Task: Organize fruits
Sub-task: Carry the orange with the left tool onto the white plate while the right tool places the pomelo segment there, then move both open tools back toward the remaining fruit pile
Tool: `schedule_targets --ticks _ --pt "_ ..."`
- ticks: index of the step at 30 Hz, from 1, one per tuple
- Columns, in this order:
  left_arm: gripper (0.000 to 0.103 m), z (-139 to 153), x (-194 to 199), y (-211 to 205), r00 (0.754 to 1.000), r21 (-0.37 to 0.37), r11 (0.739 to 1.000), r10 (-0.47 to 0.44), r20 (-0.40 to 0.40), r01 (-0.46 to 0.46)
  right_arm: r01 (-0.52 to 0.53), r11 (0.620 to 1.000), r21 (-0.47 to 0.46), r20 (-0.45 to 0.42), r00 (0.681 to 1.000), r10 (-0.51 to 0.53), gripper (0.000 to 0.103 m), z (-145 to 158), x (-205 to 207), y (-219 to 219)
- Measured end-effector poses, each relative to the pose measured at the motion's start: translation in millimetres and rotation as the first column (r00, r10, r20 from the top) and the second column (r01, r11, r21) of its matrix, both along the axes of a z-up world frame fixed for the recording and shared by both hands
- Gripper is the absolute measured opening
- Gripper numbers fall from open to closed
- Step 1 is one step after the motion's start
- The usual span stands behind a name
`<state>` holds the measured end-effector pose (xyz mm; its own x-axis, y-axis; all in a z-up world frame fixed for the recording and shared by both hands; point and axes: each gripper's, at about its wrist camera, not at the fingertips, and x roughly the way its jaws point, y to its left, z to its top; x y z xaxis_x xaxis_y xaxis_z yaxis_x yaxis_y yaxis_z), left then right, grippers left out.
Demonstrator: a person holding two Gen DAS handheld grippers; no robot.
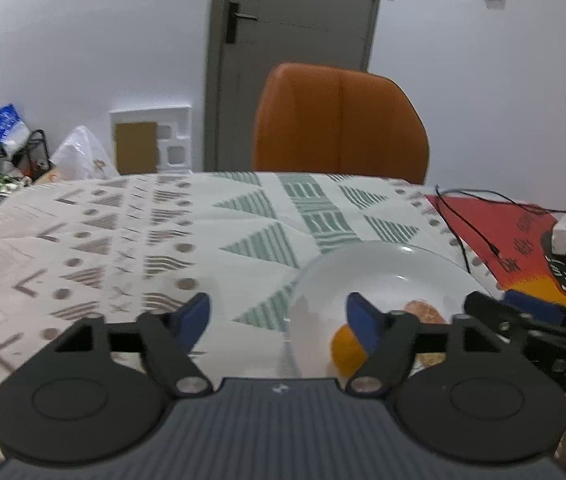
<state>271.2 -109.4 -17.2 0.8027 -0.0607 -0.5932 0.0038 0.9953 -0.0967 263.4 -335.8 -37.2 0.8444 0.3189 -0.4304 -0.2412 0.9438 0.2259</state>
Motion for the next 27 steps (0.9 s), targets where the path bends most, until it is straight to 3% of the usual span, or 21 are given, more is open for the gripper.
schedule_targets --ticks 3,13,17,27 --pt "0.083 7 -12 10 1.000 0.005 1.000 0.022 0.019 -0.022 -0.013 1.000 -0.010 0.041 0.999 0.013 0.075 12 -12 5" --pt "0.086 20 -47 37 0.996 -0.008 0.998 0.070 0.051 -0.070 -0.019 1.000 -0.005 0.057 0.998 0.019 0.085 28 -40 15" --pt "0.087 25 -62 48 0.994 -0.010 0.997 0.083 0.065 -0.083 -0.030 1.000 0.001 0.076 0.997 0.030 0.102 31 -53 20" --pt "0.087 21 -101 80 0.994 -0.060 0.994 0.091 0.063 -0.087 -0.094 0.995 0.015 0.064 0.994 0.093 0.103 31 -77 45"
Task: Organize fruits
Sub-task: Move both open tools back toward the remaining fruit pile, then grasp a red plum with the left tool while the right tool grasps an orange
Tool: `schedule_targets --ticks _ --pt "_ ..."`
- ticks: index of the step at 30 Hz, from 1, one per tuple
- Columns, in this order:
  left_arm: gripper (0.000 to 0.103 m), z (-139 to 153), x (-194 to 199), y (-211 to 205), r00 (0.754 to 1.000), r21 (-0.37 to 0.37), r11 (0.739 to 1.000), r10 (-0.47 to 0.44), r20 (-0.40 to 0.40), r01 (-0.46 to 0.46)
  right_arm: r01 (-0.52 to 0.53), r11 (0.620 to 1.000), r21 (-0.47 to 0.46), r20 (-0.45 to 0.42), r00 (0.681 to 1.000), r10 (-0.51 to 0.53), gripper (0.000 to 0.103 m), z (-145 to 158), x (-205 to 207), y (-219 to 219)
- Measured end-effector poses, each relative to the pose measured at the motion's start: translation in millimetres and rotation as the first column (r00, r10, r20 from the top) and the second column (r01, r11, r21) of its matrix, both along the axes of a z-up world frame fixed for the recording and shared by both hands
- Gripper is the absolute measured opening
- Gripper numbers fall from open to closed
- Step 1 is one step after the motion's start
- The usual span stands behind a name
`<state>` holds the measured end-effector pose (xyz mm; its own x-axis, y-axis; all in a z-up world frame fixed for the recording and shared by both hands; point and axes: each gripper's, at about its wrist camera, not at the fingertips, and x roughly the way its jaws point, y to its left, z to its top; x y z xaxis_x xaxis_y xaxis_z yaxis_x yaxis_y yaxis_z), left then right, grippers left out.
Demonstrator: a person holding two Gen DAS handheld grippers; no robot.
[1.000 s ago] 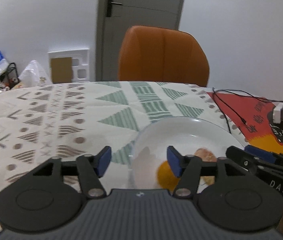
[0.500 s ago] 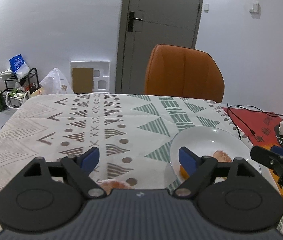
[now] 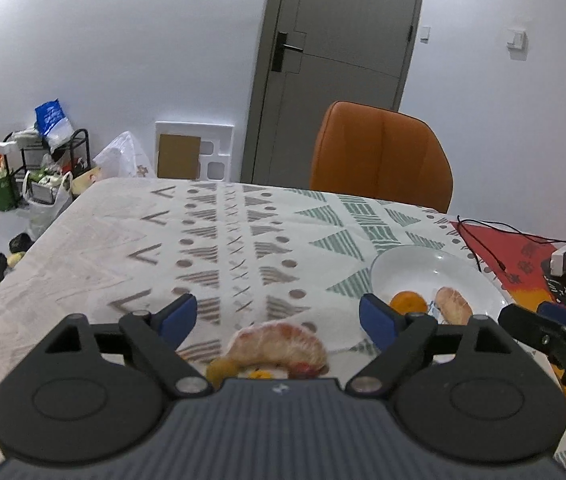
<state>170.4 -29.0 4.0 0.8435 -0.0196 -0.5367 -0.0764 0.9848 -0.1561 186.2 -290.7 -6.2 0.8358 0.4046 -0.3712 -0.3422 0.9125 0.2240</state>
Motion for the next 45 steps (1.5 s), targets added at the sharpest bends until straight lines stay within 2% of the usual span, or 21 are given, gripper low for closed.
schedule_targets --ticks 13,16,19,21,23,34,45 --pt "0.084 -14 -38 29 1.000 -0.035 0.999 0.020 -0.001 -0.020 -0.075 0.997 -0.035 -0.011 0.997 0.074 0.103 -9 -27 35" --pt "0.080 -19 -44 35 1.000 -0.046 0.999 0.026 -0.003 -0.026 -0.087 0.995 -0.040 -0.015 0.996 0.086 0.102 -11 -32 41" --pt "0.075 -27 -47 42 1.000 -0.067 0.997 0.028 -0.014 -0.029 -0.103 0.994 -0.030 -0.036 0.994 0.102 0.097 -14 -34 46" --pt "0.069 -33 -47 45 0.999 -0.081 0.996 0.029 -0.029 -0.031 -0.112 0.993 -0.018 -0.052 0.992 0.111 0.088 -16 -34 49" --pt "0.065 -39 -48 48 0.999 -0.097 0.995 0.022 -0.041 -0.026 -0.119 0.993 -0.019 -0.064 0.991 0.117 0.084 -19 -34 52" --pt "0.051 -62 -49 50 0.997 -0.136 0.991 0.000 -0.079 -0.011 -0.142 0.988 -0.051 -0.105 0.985 0.137 0.076 -30 -34 69" --pt "0.036 -77 -40 50 0.992 -0.208 0.978 -0.045 -0.117 0.020 -0.187 0.980 -0.063 -0.156 0.972 0.175 0.065 -46 -31 87"
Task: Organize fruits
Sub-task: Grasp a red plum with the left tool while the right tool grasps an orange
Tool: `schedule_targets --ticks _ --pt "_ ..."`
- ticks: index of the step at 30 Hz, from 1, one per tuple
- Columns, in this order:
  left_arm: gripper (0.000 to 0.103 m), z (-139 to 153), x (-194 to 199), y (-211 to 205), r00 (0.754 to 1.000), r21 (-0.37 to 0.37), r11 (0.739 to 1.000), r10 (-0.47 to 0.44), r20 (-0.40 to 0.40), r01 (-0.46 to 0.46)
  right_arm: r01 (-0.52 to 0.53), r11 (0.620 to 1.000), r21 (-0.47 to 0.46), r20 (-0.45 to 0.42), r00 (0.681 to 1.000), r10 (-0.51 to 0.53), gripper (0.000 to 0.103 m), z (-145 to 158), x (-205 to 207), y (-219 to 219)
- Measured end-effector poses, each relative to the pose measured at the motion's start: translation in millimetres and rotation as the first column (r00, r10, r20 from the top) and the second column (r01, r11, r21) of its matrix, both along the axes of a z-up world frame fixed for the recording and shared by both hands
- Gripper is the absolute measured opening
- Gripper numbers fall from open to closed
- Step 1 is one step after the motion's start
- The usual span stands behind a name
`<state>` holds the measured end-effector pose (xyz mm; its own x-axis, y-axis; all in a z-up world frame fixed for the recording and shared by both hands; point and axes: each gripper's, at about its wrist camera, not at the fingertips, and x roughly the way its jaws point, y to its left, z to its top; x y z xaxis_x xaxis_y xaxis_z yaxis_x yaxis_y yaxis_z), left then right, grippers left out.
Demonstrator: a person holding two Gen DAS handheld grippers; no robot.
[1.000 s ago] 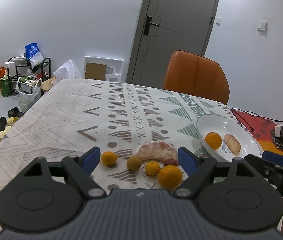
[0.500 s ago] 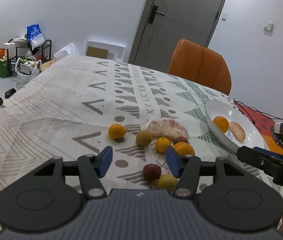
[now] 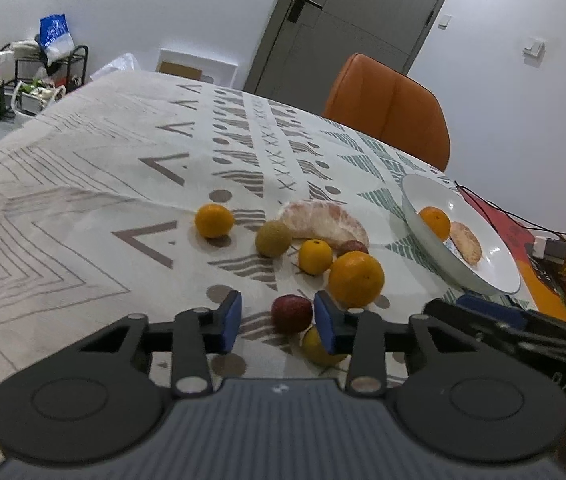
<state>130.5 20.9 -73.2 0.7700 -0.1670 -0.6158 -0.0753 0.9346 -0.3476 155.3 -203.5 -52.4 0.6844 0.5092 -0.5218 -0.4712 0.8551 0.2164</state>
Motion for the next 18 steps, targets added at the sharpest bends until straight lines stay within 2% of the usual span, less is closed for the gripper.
schedule_targets --ticks 4,7,11,18 --pt "0.031 -2 4 -4 1.000 0.000 1.000 -0.010 -0.002 0.010 -0.014 1.000 -0.005 -0.007 1.000 0.014 0.063 -3 2 6" --pt "0.022 -3 6 -5 1.000 0.000 1.000 -0.006 -0.002 0.006 -0.022 1.000 -0.006 -0.008 1.000 0.022 0.060 -3 4 9" --pt "0.021 -2 7 0 1.000 -0.022 1.000 0.002 0.002 -0.002 -0.030 0.999 -0.010 -0.010 0.999 0.030 0.057 -4 8 14" --pt "0.021 6 8 10 0.999 -0.007 1.000 0.028 0.018 -0.027 -0.047 0.999 -0.017 -0.019 0.999 0.046 0.052 -7 18 24"
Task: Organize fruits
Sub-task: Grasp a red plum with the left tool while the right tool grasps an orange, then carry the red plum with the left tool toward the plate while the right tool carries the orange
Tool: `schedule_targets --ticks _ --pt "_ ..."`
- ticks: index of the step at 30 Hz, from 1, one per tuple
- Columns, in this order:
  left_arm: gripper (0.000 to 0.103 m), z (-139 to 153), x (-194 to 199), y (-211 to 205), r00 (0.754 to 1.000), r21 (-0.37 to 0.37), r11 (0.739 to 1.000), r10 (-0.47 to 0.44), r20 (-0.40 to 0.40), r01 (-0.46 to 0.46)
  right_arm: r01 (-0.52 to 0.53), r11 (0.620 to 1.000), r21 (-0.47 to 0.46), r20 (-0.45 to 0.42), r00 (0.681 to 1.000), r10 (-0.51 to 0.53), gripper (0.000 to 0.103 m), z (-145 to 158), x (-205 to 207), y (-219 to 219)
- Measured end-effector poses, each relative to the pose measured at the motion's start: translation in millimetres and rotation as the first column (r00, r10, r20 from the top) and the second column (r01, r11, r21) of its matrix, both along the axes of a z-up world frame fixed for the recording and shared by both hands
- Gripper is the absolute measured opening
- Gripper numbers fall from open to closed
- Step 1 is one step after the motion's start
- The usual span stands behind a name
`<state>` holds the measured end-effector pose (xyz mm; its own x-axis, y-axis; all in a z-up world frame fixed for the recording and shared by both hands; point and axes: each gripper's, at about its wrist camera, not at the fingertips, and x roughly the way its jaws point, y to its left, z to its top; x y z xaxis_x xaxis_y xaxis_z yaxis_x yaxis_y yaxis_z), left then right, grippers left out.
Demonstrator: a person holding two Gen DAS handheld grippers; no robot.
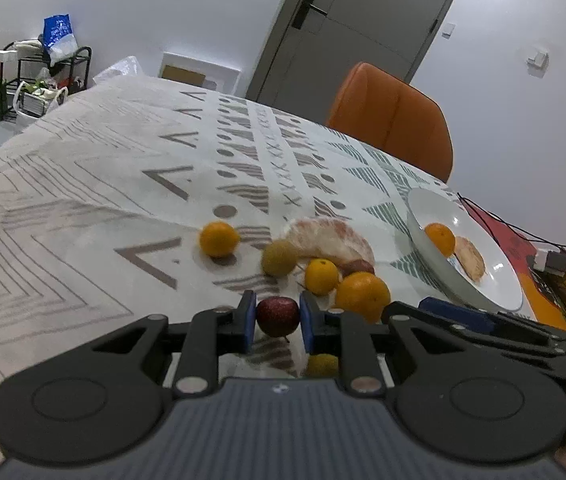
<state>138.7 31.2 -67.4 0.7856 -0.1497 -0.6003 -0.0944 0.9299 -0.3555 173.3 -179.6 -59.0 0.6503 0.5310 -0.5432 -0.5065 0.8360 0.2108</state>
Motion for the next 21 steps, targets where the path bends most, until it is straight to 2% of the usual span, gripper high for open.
schedule_targets --ticks 8,10,11,21 --pt "0.021 2 3 10 0.999 0.007 0.999 0.036 0.016 -0.036 -0.016 0.999 -0.033 -0.018 1.000 0.016 0.052 -6 10 20" --pt "0.022 2 5 11 0.999 0.014 0.999 0.043 0.017 -0.044 -0.025 0.998 -0.052 -0.017 1.000 0.024 0.046 -10 11 26" --pt "0.022 3 6 11 0.999 0.018 0.999 0.045 0.017 -0.045 -0.032 0.998 -0.062 -0.022 0.999 0.030 0.036 -11 11 28" --pt "0.022 14 9 1 0.998 0.037 0.999 0.034 0.047 -0.036 -0.013 1.000 -0.018 0.010 1.000 0.013 0.035 0 7 6"
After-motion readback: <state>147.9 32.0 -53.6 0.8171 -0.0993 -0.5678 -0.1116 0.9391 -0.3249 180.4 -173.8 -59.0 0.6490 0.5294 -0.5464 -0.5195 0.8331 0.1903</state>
